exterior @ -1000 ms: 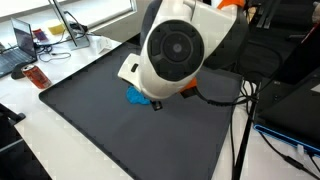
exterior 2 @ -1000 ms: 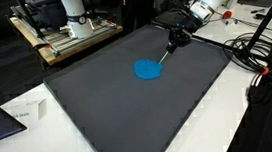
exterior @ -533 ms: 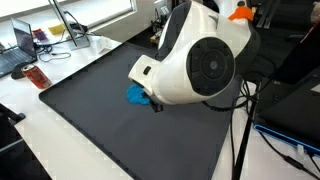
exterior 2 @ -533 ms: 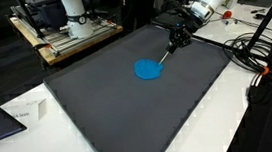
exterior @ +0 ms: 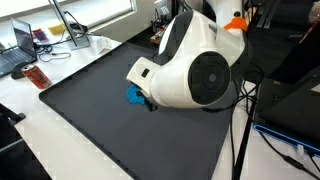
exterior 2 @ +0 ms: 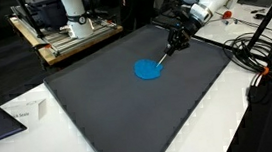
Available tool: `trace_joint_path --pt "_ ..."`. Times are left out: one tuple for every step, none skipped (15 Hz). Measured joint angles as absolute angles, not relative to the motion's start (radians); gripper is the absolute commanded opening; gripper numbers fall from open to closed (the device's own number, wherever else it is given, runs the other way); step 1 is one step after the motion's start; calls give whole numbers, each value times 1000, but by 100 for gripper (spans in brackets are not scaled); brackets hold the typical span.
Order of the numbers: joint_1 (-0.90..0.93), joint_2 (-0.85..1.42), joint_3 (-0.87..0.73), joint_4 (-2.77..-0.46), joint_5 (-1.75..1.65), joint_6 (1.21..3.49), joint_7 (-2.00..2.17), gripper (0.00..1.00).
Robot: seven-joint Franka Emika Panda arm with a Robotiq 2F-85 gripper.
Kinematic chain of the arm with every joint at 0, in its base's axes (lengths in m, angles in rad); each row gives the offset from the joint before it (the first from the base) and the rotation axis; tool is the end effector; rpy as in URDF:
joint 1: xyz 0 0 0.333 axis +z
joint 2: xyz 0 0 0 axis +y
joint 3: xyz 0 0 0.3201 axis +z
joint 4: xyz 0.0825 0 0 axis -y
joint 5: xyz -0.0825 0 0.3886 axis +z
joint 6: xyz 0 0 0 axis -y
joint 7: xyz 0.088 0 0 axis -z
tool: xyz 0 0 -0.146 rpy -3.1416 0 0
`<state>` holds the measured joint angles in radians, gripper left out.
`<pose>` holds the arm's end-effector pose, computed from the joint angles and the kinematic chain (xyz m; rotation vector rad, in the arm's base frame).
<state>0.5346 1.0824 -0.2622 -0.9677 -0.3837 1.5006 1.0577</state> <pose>0.6904 0.1946 0.1717 2.2151 -0.7250 0.0069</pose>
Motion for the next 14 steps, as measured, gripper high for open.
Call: trace_joint_path --pt "534 1083 -264 -964 -384 1492 1046 3" --pt "533 1083 -265 -958 -384 1482 1030 3" --pt "530 1083 -265 -949 -384 1472 1008 3" --pt "526 1083 -265 -937 -383 1463 984 3" --pt "520 1083 -265 -923 -382 1451 958 3" --pt "513 1083 -264 -908 -381 1439 928 3" --pt "504 1083 -264 -893 -380 1428 898 3" --pt "494 1083 -261 -878 -377 1420 866 3" --pt "483 1083 -258 -862 -374 1412 831 3" --pt "470 1083 -254 -848 -370 1409 795 3" --pt "455 1083 -249 -835 -362 1409 760 3" --pt "438 1083 -241 -823 -351 1409 725 3" --pt "421 1083 -234 -812 -336 1409 693 3" --pt "403 1083 -226 -802 -321 1409 664 3"
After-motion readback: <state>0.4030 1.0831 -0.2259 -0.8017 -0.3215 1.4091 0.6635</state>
